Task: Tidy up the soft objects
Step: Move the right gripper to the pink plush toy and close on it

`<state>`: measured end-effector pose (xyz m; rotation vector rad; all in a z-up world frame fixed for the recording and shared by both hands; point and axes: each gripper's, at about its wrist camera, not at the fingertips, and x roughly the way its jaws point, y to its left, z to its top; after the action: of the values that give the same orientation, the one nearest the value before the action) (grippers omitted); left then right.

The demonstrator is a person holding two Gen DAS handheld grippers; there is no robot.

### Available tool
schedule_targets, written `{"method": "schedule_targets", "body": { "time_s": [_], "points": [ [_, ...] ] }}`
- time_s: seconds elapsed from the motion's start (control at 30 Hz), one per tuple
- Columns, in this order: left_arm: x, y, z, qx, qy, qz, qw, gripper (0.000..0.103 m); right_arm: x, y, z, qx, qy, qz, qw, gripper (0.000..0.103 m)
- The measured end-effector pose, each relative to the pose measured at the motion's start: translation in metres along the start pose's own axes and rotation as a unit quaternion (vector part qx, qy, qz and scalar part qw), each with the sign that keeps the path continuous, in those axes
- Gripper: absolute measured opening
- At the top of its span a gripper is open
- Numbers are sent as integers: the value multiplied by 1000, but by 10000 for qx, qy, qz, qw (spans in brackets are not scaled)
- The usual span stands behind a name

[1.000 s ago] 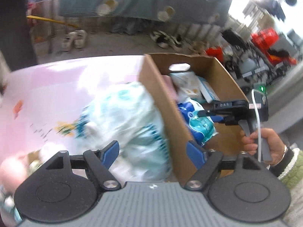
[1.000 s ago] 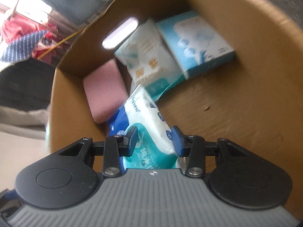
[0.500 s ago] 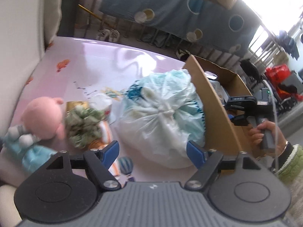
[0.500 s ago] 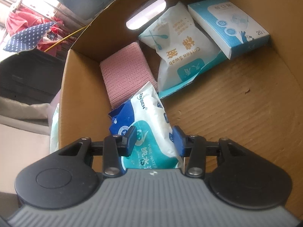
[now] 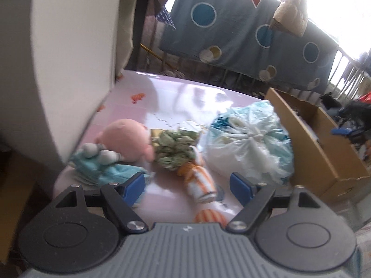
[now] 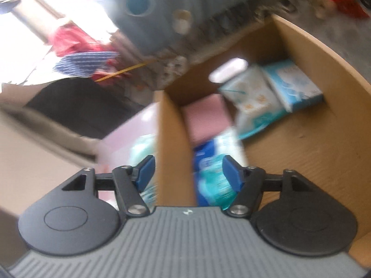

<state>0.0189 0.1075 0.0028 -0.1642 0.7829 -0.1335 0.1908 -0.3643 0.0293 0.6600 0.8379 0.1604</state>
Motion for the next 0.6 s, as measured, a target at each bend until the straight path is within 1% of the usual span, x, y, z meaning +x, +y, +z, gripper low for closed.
{"method": "schedule_targets", "body": {
  "time_s": [0.1,0.17,0.27,0.37,0.43,0.47,0.6],
  "points": [
    [-4,1,-7,222,-127,300,9992,82,-9,29,-22,-172,127,425,9989,69],
    [-4,2,-12,360,-205,536,9977,82,-8,46,-41,-258,276,699,9968,70],
    [-1,4,-19,627,-228,1101,9917,81,3,68,-67,-226,550,1119,9919,70],
    [-1,11,-23,697,-248,1291,9889,80,20,88,-89,-136,828,1494,9852,70],
    [-1,15,-25,750,-334,1385,9869,80,35,102,-103,-94,1047,1674,9803,70],
    [-1,17,-24,805,-394,1456,9853,80,44,110,-109,-64,1162,1760,9775,70],
    [7,20,-21,1121,-616,1750,9762,74,87,146,-128,-31,1744,2031,9635,70]
  ]
}}
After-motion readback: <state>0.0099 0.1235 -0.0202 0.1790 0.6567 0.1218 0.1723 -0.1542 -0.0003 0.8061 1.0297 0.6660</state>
